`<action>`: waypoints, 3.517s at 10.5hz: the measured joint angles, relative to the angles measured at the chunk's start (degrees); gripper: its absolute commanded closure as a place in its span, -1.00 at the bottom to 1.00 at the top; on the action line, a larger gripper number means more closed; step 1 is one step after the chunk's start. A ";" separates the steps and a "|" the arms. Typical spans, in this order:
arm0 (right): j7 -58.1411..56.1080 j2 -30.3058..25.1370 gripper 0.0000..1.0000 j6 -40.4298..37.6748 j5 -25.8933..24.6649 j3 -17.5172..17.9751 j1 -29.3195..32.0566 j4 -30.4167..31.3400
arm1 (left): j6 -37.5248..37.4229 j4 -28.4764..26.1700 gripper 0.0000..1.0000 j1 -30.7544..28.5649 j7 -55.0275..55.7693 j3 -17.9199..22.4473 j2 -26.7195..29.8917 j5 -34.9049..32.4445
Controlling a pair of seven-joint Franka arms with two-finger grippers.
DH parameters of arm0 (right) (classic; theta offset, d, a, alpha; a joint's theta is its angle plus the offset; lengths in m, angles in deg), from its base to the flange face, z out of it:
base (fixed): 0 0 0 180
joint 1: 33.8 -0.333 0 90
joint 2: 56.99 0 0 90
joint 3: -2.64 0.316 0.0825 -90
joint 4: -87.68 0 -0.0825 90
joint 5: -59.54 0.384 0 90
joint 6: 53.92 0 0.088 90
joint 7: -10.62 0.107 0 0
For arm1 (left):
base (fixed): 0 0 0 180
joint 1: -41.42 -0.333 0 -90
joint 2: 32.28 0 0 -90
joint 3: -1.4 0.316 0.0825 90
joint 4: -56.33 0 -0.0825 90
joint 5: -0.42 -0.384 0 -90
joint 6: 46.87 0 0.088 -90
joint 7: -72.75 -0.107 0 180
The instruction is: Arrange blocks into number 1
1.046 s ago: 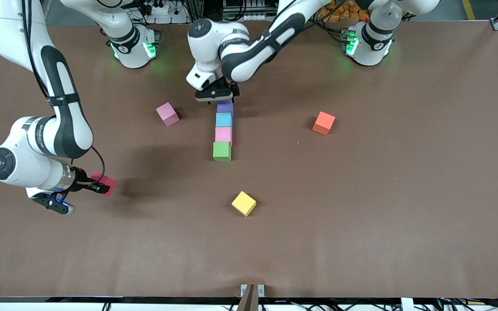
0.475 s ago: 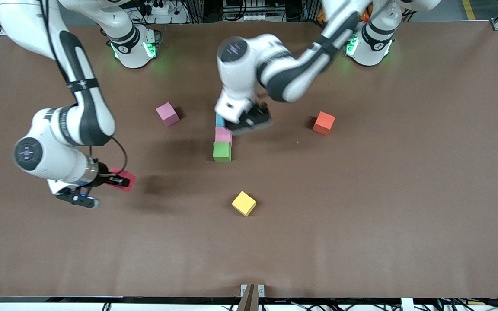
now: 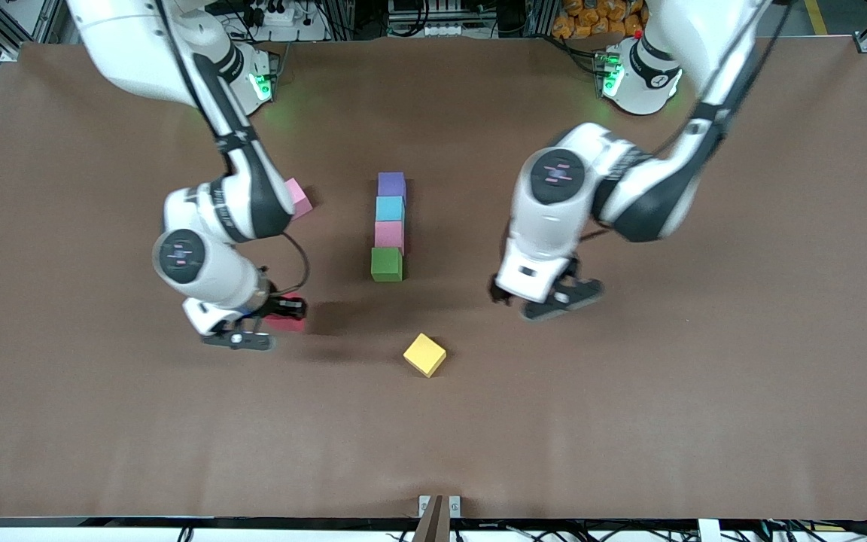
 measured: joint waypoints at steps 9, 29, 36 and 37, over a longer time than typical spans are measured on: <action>8.01 7.05 -0.26 2.65 0.00 -0.57 -13.63 -5.52 | -12.46 1.02 -1.00 -17.17 -25.44 0.46 4.37 2.44; 7.24 8.70 -1.00 2.21 -0.55 -1.45 -15.85 -6.59 | -27.26 -2.02 -1.00 -6.65 -53.25 17.48 31.53 19.47; -17.45 -11.61 -1.00 -23.08 -6.14 -2.29 -1.62 -8.33 | -28.48 0.34 -1.00 -7.11 -53.35 18.49 31.00 19.48; -16.69 -15.23 -1.00 -25.66 -6.27 -2.32 1.19 -8.30 | -28.49 0.35 -1.00 -7.12 -53.35 18.50 30.96 19.48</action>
